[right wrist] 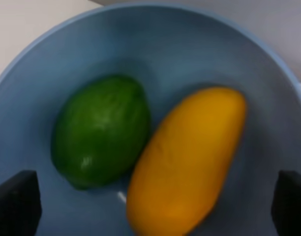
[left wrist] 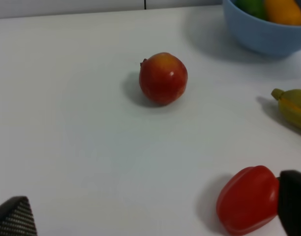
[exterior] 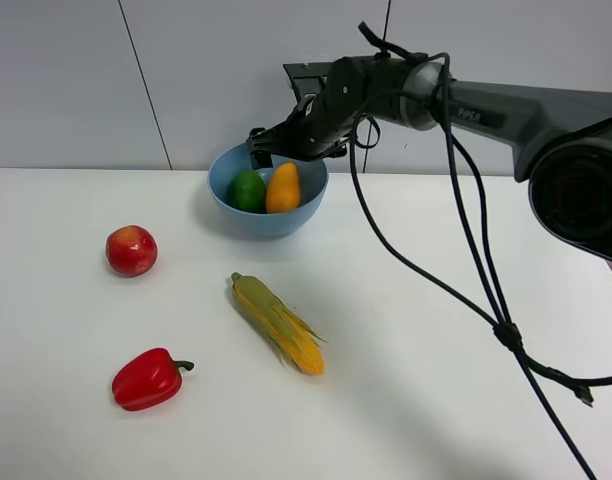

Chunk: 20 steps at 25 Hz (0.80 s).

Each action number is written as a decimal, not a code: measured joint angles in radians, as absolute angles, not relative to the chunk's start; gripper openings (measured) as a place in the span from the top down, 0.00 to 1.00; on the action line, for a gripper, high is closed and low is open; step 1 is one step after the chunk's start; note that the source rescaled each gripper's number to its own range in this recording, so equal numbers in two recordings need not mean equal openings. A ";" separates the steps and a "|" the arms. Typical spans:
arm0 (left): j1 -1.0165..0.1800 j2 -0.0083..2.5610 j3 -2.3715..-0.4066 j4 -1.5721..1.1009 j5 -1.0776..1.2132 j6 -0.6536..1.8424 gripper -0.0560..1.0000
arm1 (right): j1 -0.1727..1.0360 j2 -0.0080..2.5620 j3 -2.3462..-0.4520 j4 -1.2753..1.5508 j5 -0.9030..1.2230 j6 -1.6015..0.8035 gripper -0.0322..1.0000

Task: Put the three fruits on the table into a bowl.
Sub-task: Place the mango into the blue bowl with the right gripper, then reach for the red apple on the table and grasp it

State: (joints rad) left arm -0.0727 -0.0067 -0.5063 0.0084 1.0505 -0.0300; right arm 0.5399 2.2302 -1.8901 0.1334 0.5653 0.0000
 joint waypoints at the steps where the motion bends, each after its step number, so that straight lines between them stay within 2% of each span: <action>1: -0.073 -0.007 -0.506 0.008 1.051 -0.030 0.00 | 0.541 2.198 -1.889 0.122 0.583 0.000 0.16; 10: -0.073 -0.007 -0.506 0.008 1.051 -0.030 0.00 | 0.552 1.695 -1.891 0.029 0.776 0.000 0.15; 13: -0.073 -0.007 -0.506 0.008 1.051 -0.030 0.00 | 0.534 1.512 -1.839 -0.027 0.797 0.000 0.15; 17: -0.073 -0.007 -0.506 0.008 1.051 -0.030 0.00 | 0.410 1.242 -1.662 -0.062 0.799 0.022 0.15; 20: -0.073 -0.007 -0.506 0.008 1.051 -0.030 0.00 | 0.272 1.037 -1.435 -0.064 0.801 0.040 0.15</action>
State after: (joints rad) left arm -0.0727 -0.0067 -0.5063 0.0084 1.0505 -0.0300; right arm 0.2719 1.0374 -1.4348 -0.0637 0.8013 0.0395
